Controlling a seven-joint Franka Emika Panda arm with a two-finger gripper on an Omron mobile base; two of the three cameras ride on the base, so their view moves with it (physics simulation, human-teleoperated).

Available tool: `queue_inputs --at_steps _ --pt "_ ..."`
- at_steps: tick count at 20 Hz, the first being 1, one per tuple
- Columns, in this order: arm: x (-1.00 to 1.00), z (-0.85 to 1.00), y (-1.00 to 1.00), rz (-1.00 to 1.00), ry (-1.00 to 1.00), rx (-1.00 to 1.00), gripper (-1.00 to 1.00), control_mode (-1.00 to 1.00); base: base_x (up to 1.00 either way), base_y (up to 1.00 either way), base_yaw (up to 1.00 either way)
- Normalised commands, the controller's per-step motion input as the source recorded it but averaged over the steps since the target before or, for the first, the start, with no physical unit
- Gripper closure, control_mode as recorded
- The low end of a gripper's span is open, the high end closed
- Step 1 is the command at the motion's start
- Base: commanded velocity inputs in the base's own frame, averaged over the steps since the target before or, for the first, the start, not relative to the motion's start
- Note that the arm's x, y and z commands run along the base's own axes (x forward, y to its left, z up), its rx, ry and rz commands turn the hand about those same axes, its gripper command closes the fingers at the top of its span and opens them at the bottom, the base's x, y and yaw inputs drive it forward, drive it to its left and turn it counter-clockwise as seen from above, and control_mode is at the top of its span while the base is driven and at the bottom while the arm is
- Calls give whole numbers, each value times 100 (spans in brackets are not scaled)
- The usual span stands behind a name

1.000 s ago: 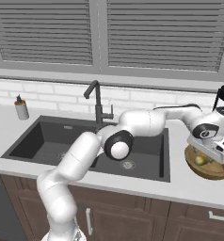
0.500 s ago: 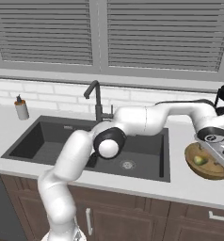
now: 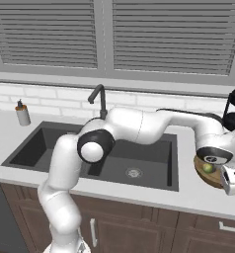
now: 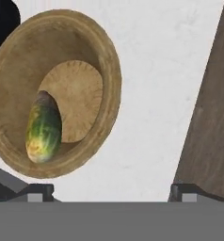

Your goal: Pick the cucumber from the sink and place it in the bowl. Then pick the bowl and place it in the microwave. Then close the microwave door and press the start button.

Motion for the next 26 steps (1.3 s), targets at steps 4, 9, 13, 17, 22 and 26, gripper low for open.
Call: queue_inputs --at_steps 4,9,13,17,22,26 --pt "-6 -11 0 -19 0 5 -100 -100 0 0 0" --pt "1 -27 -11 -8 0 11 -100 -100 0 0 0" --pt "26 -12 -31 0 0 17 -100 -100 0 0 0" --pt "29 0 -32 0 0 18 -100 -100 0 0 0" --pt "10 -20 -35 -1 0 14 -100 -100 0 0 0" --pt "1 -26 -31 -2 -1 14 -100 -100 0 0 0"
